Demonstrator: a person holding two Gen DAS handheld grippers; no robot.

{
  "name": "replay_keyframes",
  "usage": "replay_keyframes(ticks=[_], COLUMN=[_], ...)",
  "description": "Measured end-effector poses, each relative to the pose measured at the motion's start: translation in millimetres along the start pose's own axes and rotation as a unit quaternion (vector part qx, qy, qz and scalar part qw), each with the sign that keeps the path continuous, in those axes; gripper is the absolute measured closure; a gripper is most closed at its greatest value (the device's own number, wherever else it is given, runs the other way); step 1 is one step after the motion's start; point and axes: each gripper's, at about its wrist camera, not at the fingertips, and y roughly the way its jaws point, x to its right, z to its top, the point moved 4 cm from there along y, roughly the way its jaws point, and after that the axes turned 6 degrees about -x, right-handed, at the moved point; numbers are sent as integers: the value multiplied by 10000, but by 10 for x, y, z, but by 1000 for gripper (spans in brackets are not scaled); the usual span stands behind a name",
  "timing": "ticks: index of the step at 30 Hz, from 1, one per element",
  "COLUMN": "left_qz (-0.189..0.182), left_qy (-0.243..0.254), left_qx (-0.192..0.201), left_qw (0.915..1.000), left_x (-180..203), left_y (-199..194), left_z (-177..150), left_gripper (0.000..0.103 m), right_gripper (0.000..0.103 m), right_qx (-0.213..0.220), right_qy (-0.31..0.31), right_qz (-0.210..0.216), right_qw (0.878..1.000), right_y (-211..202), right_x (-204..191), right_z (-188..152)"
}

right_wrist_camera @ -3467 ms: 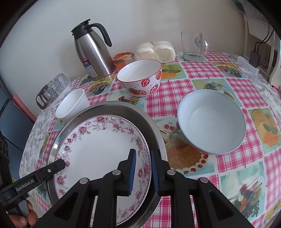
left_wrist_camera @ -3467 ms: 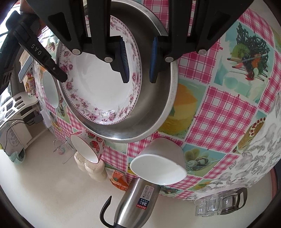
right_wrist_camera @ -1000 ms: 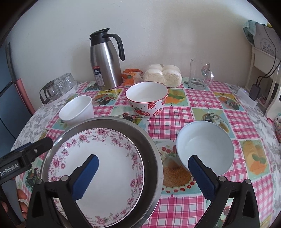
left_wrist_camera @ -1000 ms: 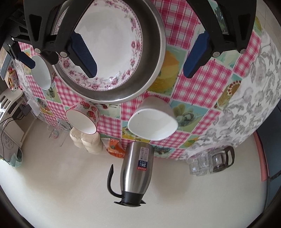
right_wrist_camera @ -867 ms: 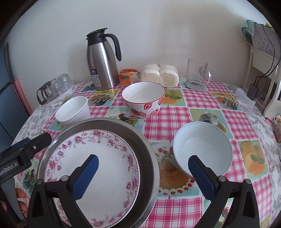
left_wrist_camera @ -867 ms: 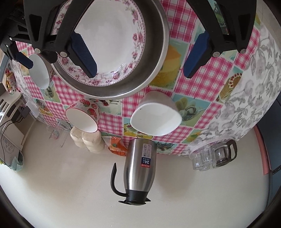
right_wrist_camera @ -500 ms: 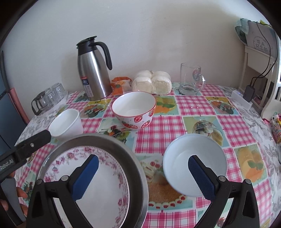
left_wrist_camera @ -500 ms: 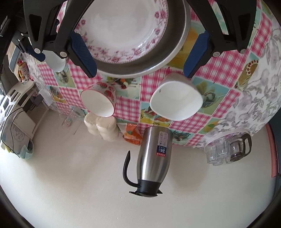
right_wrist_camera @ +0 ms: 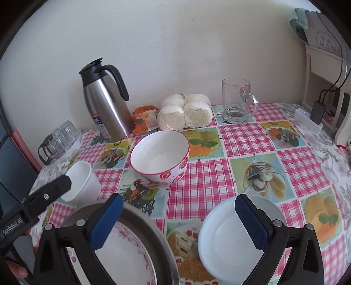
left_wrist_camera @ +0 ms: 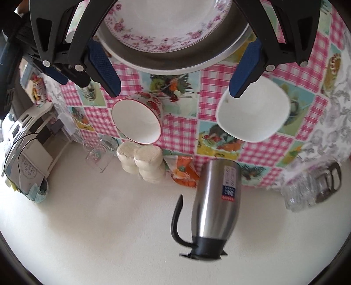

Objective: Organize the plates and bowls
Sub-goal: 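Move both grippers to the red-rimmed strawberry bowl and close on its rim, then lift the strawberry bowl with both grippers and carry it over the floral plate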

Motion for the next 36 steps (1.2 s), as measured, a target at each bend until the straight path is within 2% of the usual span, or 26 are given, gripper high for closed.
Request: replay_keyframes(ticks=[4,11,17,19,23,28,31,33,36], left_qz=[-164,-251,-214,-191,-208,-203,-218,-209,-233], left_qy=[-106,-146,-348,-394,-510,-599,-644,-647,-626], left_qx=[-363,-941,-1168,-1253,-1394,-1623,-1735,-1791,-1821], left_qw=[9992,9951,9923,9911,9887,9847,9825,9815,9810], left_x=[46,179,172,152,111,102,113,123,140], left_y=[172,451,756,859,1042,1239,1335,1378,1427], left_z=[125,299,385,388,413,397,352,323,299], left_gripper=[4,4,7,24,35,64,76,80,81], right_gripper=[2,26,48,56,67,76,83,84,84], right_qx=[-199,-591,-869,-967,-1123,-1231,-1247,-1280,-1333], right_qy=[410,620,855,886,927,1005,927,871,895], right_qz=[181,312,372,388,437,537,550,523,552], right_qw=[9988,9958,9918,9906,9884,9858,9863,9866,9855], right_y=[132,408,672,772,948,1101,1153,1193,1258], right_x=[135,172,235,248,265,292,258,235,235], right_z=[185,466,562,556,549,574,603,610,607])
